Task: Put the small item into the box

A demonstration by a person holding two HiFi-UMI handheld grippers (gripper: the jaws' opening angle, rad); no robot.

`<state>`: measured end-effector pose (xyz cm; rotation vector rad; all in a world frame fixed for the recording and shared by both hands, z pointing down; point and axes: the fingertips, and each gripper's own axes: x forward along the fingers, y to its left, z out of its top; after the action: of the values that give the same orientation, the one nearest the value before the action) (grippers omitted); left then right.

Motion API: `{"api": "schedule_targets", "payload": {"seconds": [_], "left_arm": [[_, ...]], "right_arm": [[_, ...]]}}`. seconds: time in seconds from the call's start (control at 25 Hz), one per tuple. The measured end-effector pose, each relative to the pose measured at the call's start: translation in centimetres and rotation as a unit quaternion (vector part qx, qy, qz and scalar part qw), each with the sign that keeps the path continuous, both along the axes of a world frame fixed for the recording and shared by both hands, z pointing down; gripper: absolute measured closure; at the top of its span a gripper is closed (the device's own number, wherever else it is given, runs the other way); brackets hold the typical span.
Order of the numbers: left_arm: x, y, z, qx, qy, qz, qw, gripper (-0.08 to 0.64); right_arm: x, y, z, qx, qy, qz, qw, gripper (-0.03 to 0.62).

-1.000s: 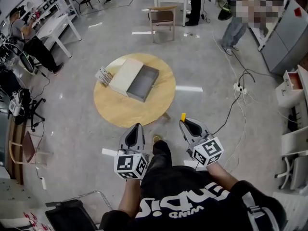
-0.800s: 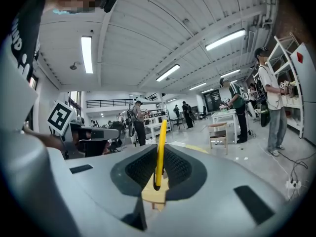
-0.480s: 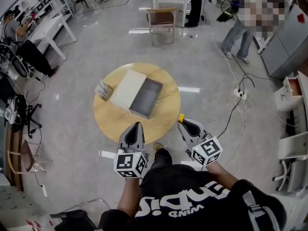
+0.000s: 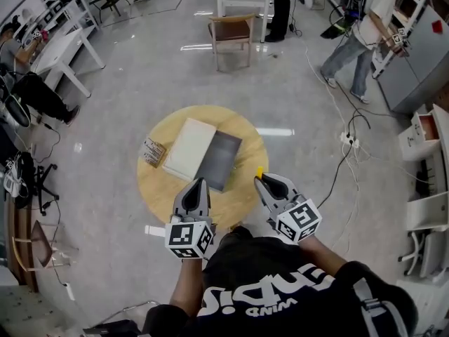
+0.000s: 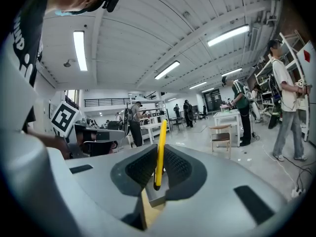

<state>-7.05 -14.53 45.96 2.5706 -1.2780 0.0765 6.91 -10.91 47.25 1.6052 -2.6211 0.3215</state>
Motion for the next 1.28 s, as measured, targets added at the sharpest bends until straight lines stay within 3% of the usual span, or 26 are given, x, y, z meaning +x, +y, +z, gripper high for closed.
{"api": "schedule_targets", "payload": {"seconds": [0.36, 1.28], "left_arm": [[0.5, -2.6, -0.6, 0.000, 0.004, -0.003, 1.0000, 0.555], [2.3, -6.8, -0.2, -0.009, 0.000, -0.047, 0.9989, 0.555]], "right_arm": [[0.2, -3.2, -1.1, 0.006, -0.003, -0.006, 1.000, 0.557], [-1.1, -10.9, 0.4, -0.005, 0.004, -0.105, 0.994, 0.557]]}}
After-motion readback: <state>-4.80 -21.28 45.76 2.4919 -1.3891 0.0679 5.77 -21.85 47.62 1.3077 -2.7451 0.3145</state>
